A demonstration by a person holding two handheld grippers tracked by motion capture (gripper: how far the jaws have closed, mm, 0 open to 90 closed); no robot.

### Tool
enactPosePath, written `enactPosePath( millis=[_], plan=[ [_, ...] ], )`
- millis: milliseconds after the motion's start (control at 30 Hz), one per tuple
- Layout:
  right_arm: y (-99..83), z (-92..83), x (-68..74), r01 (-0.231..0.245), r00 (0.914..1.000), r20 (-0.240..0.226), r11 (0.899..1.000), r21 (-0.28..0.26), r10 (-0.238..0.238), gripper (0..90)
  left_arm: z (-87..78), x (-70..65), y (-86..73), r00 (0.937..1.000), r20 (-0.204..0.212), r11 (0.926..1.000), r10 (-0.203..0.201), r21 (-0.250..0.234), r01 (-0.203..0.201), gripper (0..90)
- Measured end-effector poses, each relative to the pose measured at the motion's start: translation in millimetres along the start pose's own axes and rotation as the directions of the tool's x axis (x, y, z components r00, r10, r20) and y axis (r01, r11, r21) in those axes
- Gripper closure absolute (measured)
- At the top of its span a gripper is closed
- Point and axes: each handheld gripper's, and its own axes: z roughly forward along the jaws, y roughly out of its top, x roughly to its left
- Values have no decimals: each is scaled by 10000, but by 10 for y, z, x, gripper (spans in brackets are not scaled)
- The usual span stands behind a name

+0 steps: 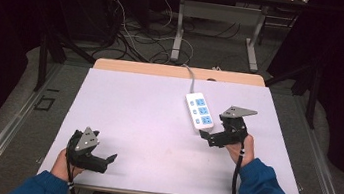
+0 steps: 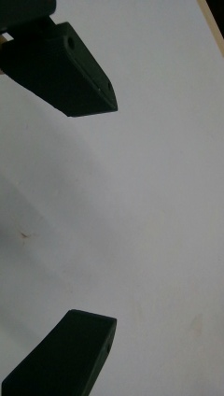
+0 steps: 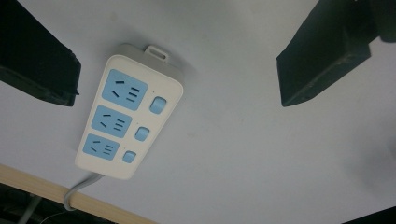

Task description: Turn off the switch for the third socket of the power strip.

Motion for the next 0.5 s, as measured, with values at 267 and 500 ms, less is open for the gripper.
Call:
enactPosePath(
  millis=[267,500],
  plan=[
    [-77,-132,49,31,10000,59,10000,-7,-31,0,-1,-2,0,10000,-45,10000,55,-21,-55,6],
    [-165,-217,78,-31,9999,96,10000,89,31,0,0,0,1,9999,-94,9999,96,-59,-97,5]
  ],
)
